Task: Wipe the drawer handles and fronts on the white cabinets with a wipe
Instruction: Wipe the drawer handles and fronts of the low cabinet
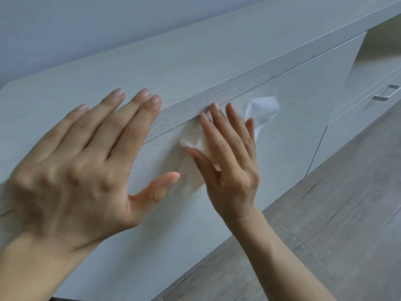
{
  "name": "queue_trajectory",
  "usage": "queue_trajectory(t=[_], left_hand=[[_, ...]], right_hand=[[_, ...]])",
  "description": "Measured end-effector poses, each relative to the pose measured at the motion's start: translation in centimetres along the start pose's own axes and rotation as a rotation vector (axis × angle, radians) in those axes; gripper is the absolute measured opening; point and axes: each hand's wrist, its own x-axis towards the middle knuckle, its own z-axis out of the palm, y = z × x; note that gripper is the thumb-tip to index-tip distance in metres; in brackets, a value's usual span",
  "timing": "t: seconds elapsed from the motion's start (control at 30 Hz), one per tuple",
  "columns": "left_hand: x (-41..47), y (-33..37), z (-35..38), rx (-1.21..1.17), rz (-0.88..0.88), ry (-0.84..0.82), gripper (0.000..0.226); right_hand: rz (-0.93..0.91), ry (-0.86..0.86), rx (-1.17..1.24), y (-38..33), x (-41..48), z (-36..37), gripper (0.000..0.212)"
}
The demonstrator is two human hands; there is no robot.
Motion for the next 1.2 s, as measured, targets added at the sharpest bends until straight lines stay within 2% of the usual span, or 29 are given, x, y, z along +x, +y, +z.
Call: queue_trajectory(t=[0.1, 0.27, 0.4, 0.57, 0.73, 0.9, 1.07, 1.2], left_hand=[[-0.1, 0.1, 0.0, 0.002, -0.010, 0.003, 0.068], [0.0, 0.0, -0.1, 0.025, 0.008, 0.016, 0.067], [-0.1, 0.2, 0.0, 0.030, -0.005, 0.030, 0.067], [0.0, 0.2, -0.1, 0.051, 0.002, 0.031, 0.067], [0.1, 0.3, -0.2, 0.058, 0.000, 0.033, 0.066], [0.0, 0.2, -0.1, 0.052, 0.004, 0.039, 0.066], [-0.1, 0.3, 0.0, 0.054, -0.003, 0.032, 0.067], [-0.1, 0.2, -0.1, 0.057, -0.001, 0.028, 0.067]], right_hand=[[0.046, 0.032, -0.012, 1.4, 0.4, -0.7, 0.052], [0.020, 0.006, -0.010, 0.1, 0.1, 0.0, 0.045], [0.097, 0.040, 0.002, 1.6, 0.6, -0.9, 0.057], [0.061, 0.015, -0.031, 0.2, 0.2, 0.0, 0.051], [0.131, 0.034, -0.006, 1.1, 0.5, -0.5, 0.064], [0.085, 0.008, -0.013, 0.9, 0.2, -0.4, 0.056], [0.170, 0.045, 0.044, 0.9, 0.3, -0.3, 0.053], [0.027, -0.022, -0.001, 0.6, -0.2, 0.1, 0.047]])
